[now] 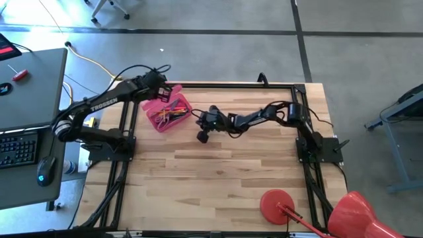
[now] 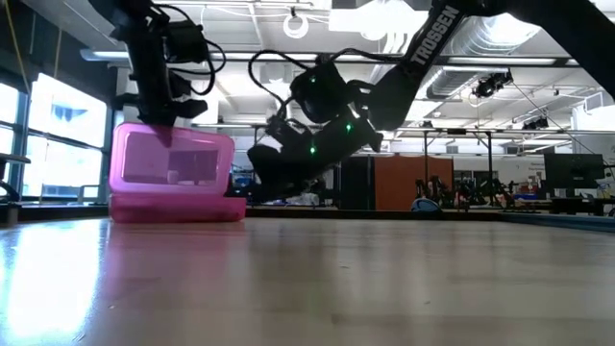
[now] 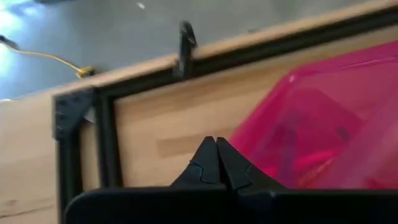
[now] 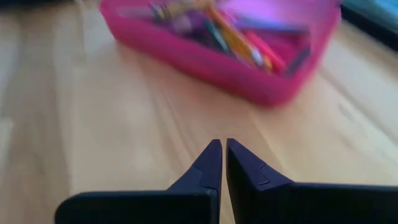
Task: Pick & place school supplies into a supply box
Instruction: Close the supply box
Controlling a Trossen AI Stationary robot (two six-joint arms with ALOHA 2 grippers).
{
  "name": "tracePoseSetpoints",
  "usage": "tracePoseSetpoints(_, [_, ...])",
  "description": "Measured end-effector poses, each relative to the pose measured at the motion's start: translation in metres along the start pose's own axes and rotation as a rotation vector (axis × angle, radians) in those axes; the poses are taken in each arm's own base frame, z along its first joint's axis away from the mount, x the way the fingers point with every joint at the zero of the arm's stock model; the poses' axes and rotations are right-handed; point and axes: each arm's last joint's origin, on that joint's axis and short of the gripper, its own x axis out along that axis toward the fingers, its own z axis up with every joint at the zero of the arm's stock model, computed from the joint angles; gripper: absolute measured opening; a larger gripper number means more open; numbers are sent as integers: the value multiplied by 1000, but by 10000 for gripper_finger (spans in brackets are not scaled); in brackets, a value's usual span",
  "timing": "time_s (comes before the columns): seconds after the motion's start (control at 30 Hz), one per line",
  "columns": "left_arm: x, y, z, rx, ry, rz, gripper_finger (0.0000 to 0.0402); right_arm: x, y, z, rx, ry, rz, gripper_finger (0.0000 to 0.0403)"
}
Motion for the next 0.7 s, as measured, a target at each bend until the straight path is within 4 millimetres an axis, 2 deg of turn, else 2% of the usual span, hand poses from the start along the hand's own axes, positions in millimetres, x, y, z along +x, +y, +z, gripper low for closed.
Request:
tracePoseSetpoints(0.17, [-5,-16,-8,58,25,-89,12,0,-4,-10,24,100,11,0])
tracePoseSetpoints(0.3, [-16,-34,-19,101,39,-175,9,-4,3,-6,14,90,12,0])
tracePoseSetpoints(0.5, [-35,-56,-47,169,104,-209,12,-31,13,28,-94,-23,-217,0])
tracePoseSetpoints(0.6, [-39,-63,-64,202,146,-141,9,-43,13,52,-122,-126,-206,0])
tracePoseSetpoints(0.7, [-35,-72,-77,217,167,-88,9,-48,4,69,-76,-228,-88,0])
